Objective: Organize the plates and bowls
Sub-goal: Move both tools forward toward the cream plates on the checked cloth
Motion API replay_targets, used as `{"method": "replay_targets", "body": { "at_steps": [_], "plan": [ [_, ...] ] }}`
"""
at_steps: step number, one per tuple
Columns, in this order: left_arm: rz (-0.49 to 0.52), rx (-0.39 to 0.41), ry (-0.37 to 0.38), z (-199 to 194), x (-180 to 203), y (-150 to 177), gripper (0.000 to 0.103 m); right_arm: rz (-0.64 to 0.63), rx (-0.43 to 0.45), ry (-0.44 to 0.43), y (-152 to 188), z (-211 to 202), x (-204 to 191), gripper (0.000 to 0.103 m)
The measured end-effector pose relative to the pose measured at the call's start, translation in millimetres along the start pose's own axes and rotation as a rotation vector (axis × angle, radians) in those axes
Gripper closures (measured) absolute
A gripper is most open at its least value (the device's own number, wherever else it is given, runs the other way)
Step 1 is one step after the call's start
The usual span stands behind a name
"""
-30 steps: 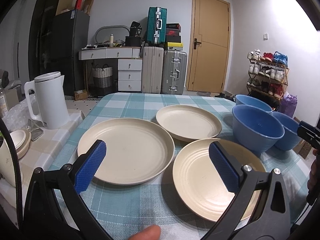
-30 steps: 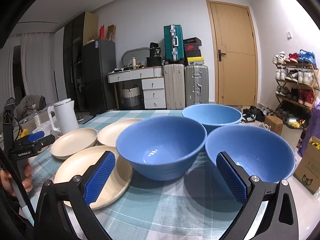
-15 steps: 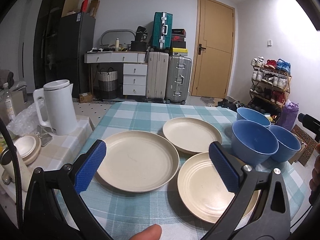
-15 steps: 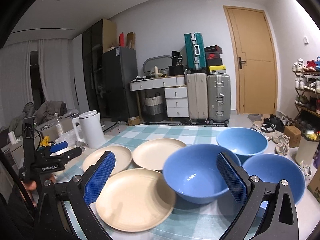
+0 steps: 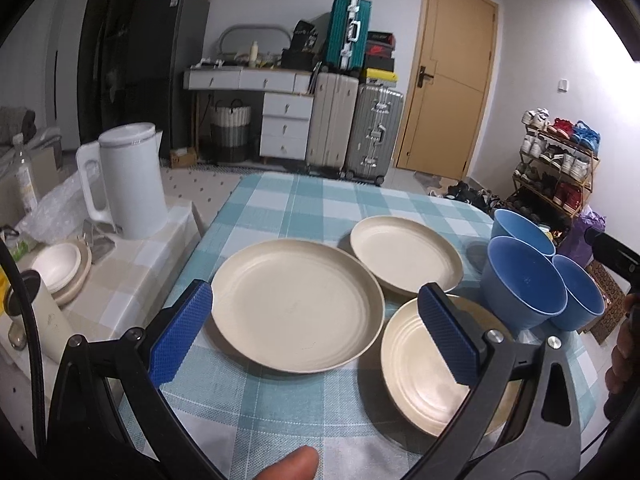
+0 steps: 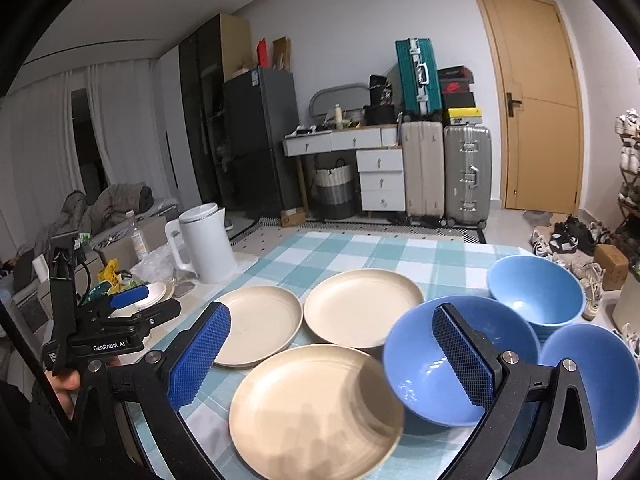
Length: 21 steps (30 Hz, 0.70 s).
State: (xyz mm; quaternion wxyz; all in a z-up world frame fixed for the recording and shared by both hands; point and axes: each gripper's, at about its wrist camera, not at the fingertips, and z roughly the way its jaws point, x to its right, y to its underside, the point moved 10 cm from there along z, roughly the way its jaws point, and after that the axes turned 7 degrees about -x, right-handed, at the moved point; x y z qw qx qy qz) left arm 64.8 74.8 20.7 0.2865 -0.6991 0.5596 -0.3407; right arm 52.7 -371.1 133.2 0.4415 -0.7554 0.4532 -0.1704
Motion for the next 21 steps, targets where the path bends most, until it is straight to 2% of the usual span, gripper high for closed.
{"method": "replay_targets", "body": {
  "at_steps": [7, 12, 21],
  "plan": [
    [-0.049, -0.048, -0.013, 28.6, -19.4, -4.9, 0.001, -0.013, -0.054, -0.035, -3.6, 36.7, -12.8, 0.0],
    [-0.068, -0.067, -0.057, 46.1, -35.8, -7.8, 0.001, -0.01, -0.098, -0.08, -6.2, 58.6, -19.7, 0.0],
    [-0.108, -0.096, -0.07, 67.9, -56.0, -10.7, 0.001, -0.024, -0.148, -0.143, -16.6, 95.7, -36.3, 0.0]
  ]
}}
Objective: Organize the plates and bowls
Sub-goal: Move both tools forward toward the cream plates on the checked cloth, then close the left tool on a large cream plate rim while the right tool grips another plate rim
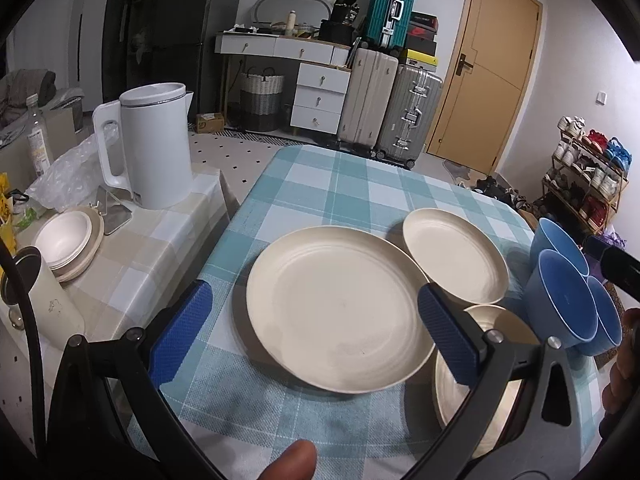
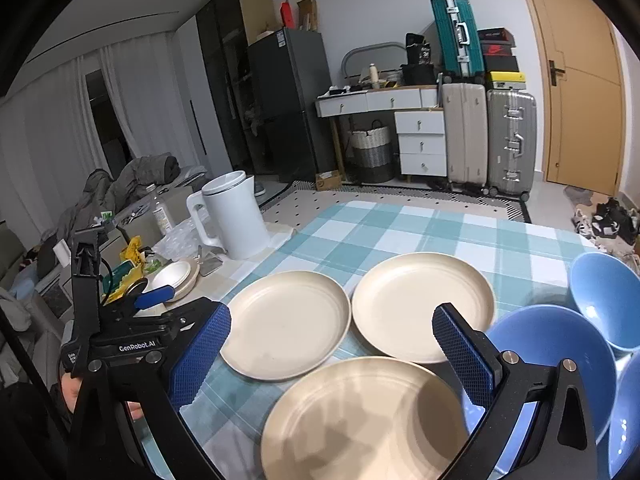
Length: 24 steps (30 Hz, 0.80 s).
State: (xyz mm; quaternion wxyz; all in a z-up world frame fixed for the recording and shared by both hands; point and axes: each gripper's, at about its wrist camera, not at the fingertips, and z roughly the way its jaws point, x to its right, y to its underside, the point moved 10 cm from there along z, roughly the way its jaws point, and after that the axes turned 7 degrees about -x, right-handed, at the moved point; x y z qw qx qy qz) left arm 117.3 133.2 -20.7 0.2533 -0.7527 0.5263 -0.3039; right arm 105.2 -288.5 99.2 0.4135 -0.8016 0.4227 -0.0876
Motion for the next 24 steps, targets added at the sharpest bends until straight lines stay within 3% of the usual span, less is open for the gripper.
{"method": "replay_targets", "body": {
  "at_steps": [7, 20, 24],
  "plan": [
    [-0.013, -0.029, -0.006, 24.4, -9.0, -1.0, 0.001, 0.005, -0.056, -0.036, -5.1, 35.3, -5.1, 0.0],
    [-0.043, -0.168, -0.038, 77.6, -31.1, 14.3, 0.001, 0.023, -0.173, -0.068, 10.5, 103.9, 1.0, 0.001],
    [-0.077, -0.201, -0.031, 90.8, -39.4, 15.5, 0.001, 0.025, -0.208, -0.075, 16.0, 120.9, 0.8, 0.01]
  ]
}}
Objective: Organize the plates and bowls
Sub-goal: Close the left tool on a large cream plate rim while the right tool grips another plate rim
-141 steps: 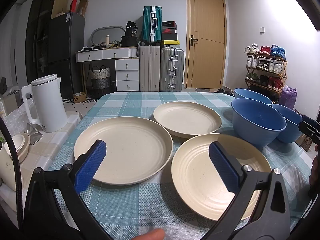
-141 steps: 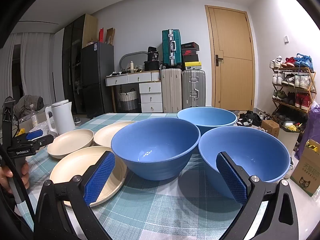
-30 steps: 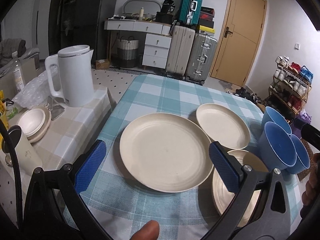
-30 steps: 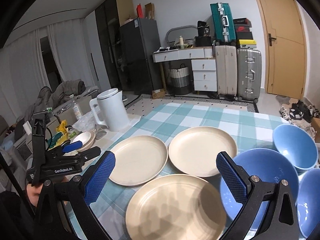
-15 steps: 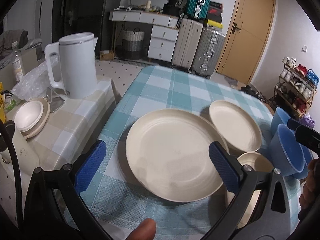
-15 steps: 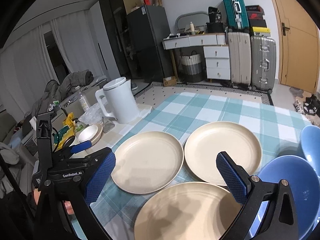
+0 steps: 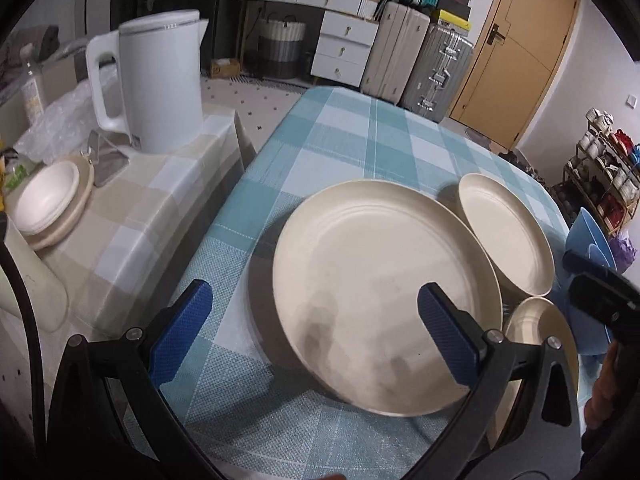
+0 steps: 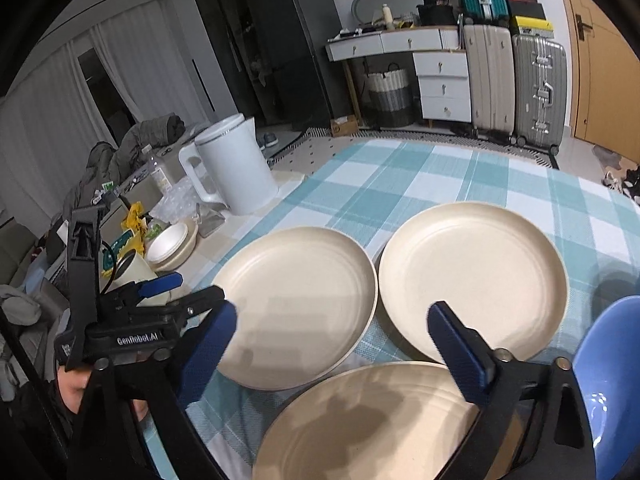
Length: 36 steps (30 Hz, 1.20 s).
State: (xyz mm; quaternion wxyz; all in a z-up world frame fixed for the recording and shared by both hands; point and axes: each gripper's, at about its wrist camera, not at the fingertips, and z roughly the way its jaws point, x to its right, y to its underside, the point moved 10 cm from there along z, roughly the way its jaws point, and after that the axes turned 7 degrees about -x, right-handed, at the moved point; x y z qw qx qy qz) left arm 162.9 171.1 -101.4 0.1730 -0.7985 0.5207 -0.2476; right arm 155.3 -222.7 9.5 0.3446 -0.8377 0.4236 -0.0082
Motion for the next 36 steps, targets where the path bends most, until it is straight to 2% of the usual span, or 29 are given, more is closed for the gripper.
{"method": "replay_targets", "body": {
  "at_steps": [7, 13, 18, 29, 33, 36],
  "plan": [
    [0.008, -0.033, 0.009, 15.4, 2.4, -1.9, 0.001, 0.002, -0.066, 0.005, 2.6, 27.0, 4.1, 0.024],
    [-0.001, -0.068, 0.01, 27.6, -0.4, 6.2, 0.01, 0.02, -0.12, 0.014, 9.0, 50.6, 9.2, 0.031],
    [-0.01, -0.084, 0.017, 33.9, -1.8, 9.4, 0.021, 0.031, -0.148, 0.02, 13.5, 65.5, 10.3, 0.038],
    [-0.008, -0.093, 0.026, 35.6, -2.4, 13.9, 0.041, 0.028, -0.177, 0.035, 21.3, 73.5, 7.9, 0.044],
    [-0.002, -0.093, 0.035, 35.2, 0.3, 14.8, 0.054, 0.034, -0.189, 0.053, 23.6, 79.8, 10.5, 0.051],
    [0.001, -0.091, 0.036, 35.2, 0.2, 15.5, 0.063, 0.034, -0.199, 0.066, 25.0, 84.2, 11.2, 0.063]
  ]
}}
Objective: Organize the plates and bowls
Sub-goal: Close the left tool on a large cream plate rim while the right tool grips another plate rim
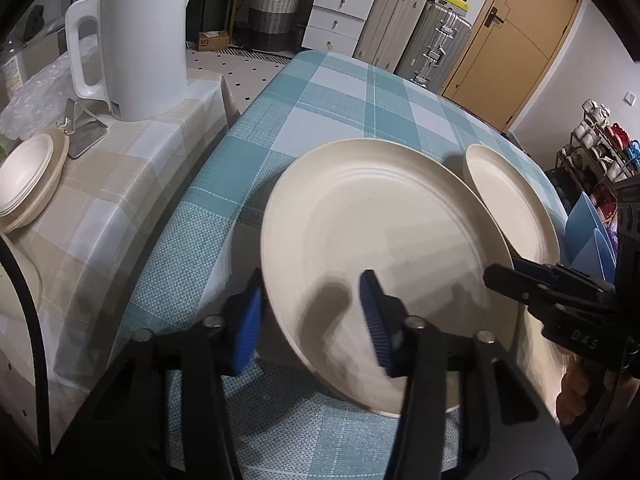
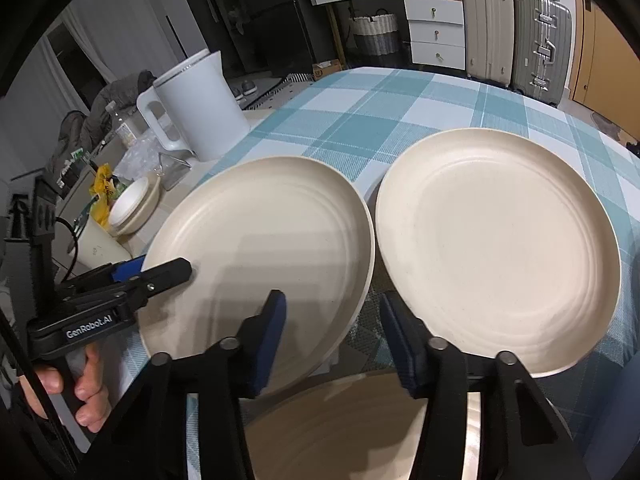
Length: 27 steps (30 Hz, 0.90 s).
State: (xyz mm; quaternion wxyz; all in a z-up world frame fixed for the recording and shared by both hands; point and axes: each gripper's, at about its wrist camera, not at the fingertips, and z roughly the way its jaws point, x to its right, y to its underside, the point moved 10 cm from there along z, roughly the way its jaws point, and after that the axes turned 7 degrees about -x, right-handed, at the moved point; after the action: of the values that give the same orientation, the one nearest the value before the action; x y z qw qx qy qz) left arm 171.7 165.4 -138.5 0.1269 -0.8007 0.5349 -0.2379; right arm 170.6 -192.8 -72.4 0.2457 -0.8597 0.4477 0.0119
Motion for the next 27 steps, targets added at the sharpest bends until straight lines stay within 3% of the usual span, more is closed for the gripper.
{"method": "replay_targets", "body": {
  "at_steps": [3, 9, 27],
  "plan": [
    [-0.003, 0.006, -0.013, -0.6, -3.3, 0.8, 0.073, 0.001, -0.003, 0.027, 0.3, 3.8, 2.3, 0.074],
    [0.003, 0.006, -0.027, -1.3, -5.9, 0.6, 0.077, 0.006, 0.008, 0.067, 0.4, 4.1, 7.8, 0.085],
    [0.006, 0.036, -0.031, -18.4, -4.9, -1.6, 0.077, 0.011, 0.039, 0.079, 2.7, -8.0, 3.1, 0.086]
  ]
}}
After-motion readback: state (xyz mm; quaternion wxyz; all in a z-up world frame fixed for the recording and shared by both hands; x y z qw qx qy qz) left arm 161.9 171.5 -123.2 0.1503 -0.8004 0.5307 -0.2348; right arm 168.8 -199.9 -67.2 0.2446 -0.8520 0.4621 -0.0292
